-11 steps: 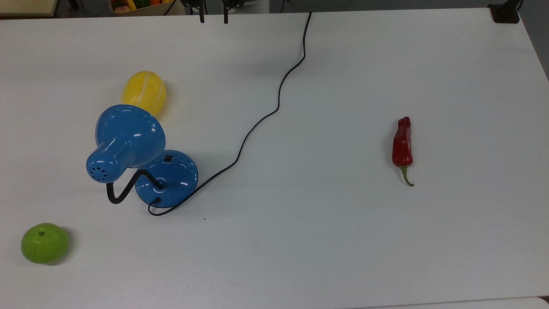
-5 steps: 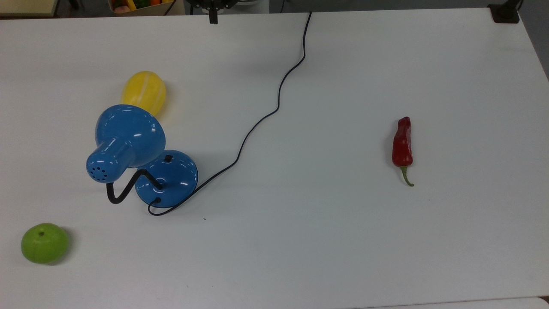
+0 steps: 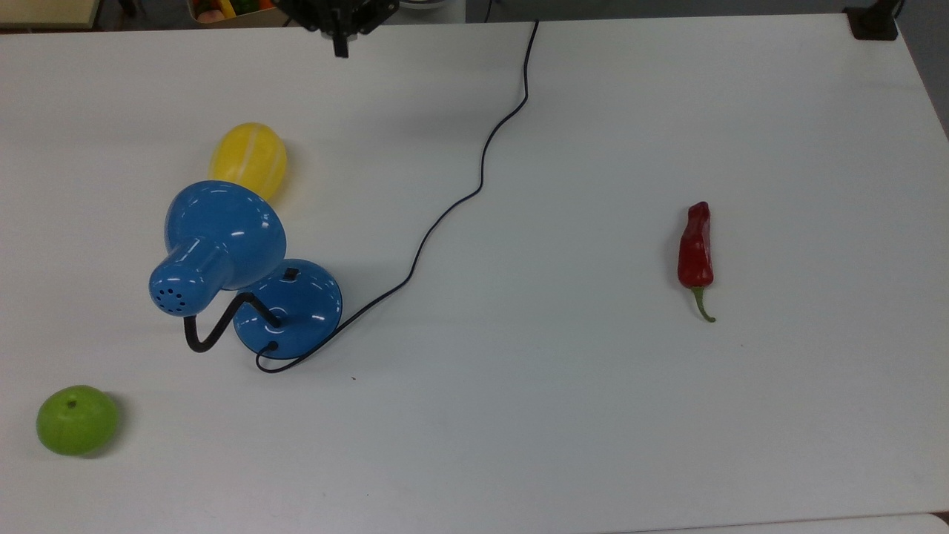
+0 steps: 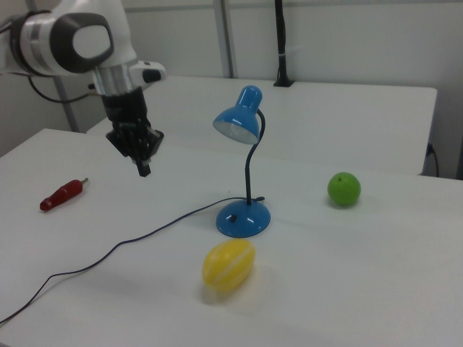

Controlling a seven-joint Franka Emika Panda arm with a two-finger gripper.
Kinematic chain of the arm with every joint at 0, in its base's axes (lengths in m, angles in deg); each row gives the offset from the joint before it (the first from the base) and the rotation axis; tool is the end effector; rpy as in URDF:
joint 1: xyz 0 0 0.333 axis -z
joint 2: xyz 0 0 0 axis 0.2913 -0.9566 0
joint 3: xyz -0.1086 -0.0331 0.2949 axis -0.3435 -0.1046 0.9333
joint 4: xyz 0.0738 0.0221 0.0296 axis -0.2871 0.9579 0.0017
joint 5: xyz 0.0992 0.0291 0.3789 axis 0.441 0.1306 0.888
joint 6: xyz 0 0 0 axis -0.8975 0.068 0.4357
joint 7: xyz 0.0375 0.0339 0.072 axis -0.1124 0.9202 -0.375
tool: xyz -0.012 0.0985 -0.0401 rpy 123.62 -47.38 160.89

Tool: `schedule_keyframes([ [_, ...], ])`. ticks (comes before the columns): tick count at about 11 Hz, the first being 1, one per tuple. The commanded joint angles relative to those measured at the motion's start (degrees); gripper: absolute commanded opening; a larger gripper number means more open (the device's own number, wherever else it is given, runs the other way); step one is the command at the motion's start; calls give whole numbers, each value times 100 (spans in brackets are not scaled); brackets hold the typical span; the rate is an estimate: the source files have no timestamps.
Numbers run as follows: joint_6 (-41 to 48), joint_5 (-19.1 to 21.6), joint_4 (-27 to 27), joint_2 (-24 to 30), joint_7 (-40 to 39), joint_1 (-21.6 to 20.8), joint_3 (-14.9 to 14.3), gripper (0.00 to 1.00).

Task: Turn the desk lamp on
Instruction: 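Move the gripper down toward the blue lamp's round base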

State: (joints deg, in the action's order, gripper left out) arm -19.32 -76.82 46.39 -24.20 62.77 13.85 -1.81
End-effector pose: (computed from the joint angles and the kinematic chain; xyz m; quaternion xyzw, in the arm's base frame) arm 0.5722 0.0006 0.5602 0.9974 0.0377 -0.0344 0.0499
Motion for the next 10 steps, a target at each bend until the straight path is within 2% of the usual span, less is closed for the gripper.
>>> schedule_keyframes([
  [1,-431,94,309,-141,53,264,-21,0],
  [5,-1220,173,624,-413,782,580,-21,0],
  [8,-2336,191,1073,-580,1108,739,-29,0],
  [10,-2934,191,1091,-878,1161,748,-29,0],
])
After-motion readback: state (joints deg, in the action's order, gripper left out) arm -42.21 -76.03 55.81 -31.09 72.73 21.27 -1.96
